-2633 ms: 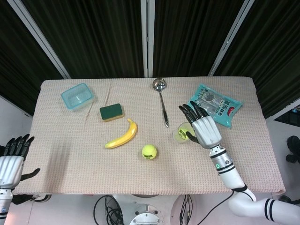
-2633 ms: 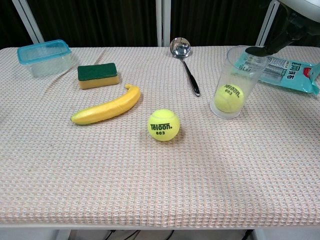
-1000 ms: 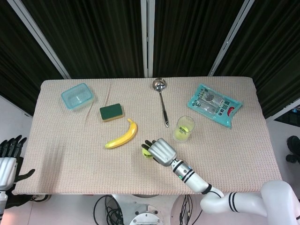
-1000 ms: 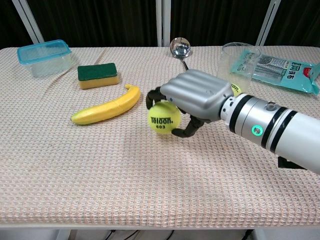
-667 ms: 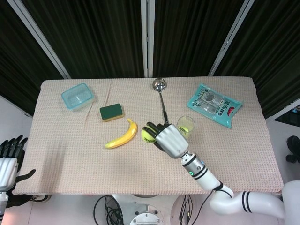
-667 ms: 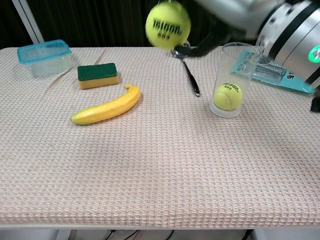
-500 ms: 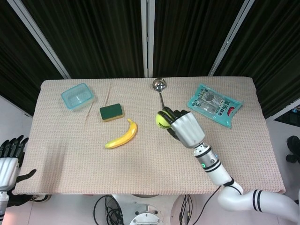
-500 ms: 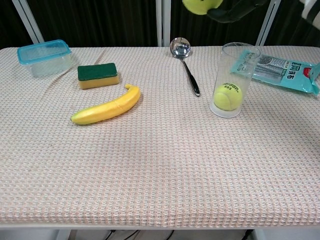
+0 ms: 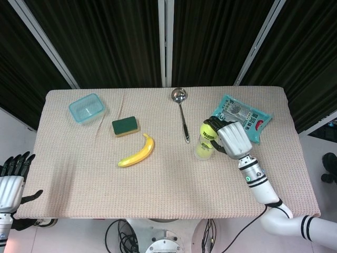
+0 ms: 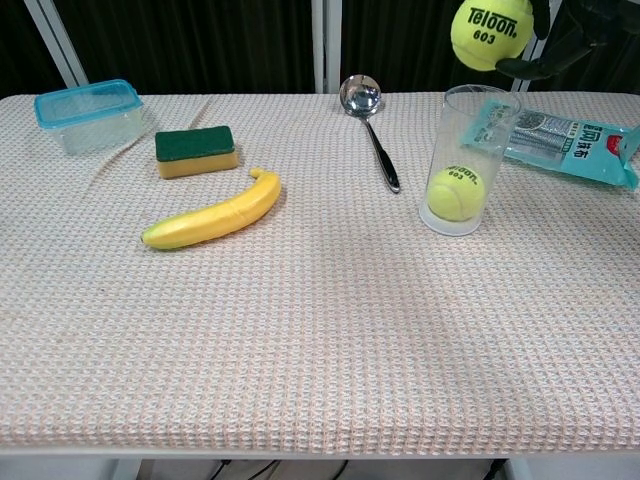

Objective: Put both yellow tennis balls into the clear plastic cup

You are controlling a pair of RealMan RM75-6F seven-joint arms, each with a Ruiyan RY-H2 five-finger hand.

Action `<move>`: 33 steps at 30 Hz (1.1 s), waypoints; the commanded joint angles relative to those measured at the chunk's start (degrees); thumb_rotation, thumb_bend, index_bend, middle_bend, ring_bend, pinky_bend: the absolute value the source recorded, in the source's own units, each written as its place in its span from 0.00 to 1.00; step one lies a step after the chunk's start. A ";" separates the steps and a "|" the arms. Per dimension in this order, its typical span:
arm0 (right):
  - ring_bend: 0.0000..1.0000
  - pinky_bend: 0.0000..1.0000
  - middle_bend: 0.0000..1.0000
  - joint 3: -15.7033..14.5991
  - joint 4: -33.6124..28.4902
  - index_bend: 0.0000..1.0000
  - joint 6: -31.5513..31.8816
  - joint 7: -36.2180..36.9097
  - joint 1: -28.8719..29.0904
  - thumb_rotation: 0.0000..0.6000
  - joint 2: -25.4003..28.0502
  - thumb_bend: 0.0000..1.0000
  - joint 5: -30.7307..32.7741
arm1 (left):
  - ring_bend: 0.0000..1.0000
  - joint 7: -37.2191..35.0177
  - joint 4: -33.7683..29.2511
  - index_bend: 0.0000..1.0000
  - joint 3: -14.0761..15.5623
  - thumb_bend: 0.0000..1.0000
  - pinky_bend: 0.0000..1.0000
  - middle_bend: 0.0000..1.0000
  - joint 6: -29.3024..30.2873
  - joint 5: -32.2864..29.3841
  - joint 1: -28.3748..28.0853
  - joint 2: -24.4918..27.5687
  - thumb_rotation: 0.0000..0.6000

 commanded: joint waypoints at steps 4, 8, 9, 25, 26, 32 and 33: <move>0.54 0.73 0.53 -1.14 -0.01 0.55 -1.62 1.24 0.18 1.00 0.82 0.26 0.52 | 0.00 -0.25 0.20 0.02 0.10 0.00 0.00 0.00 -0.08 -0.19 0.14 -0.01 1.00; 0.31 0.59 0.33 -1.53 -0.02 0.27 -2.32 1.29 0.16 1.00 1.72 0.20 0.99 | 0.00 -0.52 0.07 0.02 0.26 0.00 0.00 0.00 -0.45 -0.20 0.09 0.29 1.00; 0.21 0.50 0.26 -1.54 -0.15 0.18 -2.28 1.33 0.13 1.00 1.80 0.19 1.12 | 0.00 -0.52 0.06 0.02 0.27 0.00 0.00 0.00 -0.50 -0.14 0.05 0.31 1.00; 0.00 0.24 0.04 -3.53 -2.57 0.00 6.04 3.73 -4.81 1.00 5.32 0.18 -3.34 | 0.00 0.33 -0.65 0.02 0.11 0.00 0.00 0.00 0.55 0.64 0.06 0.53 1.00; 0.00 0.23 0.04 -4.69 -2.11 0.00 8.97 3.20 -6.84 1.00 5.75 0.18 -4.70 | 0.00 0.57 -0.82 0.02 0.07 0.00 0.00 0.00 0.65 0.65 0.07 0.60 1.00; 0.00 0.07 0.00 -12.30 2.41 0.00 18.24 3.73 -17.61 1.00 7.68 0.17 -7.14 | 0.00 1.67 -1.31 0.02 -0.37 0.00 0.00 0.00 1.13 0.77 -0.12 0.69 1.00; 0.00 0.04 0.00 -13.52 3.82 0.00 19.48 4.59 -19.68 1.00 7.82 0.17 -6.84 | 0.00 1.88 -1.00 0.02 -0.59 0.00 0.00 0.00 1.40 0.87 -0.22 0.48 1.00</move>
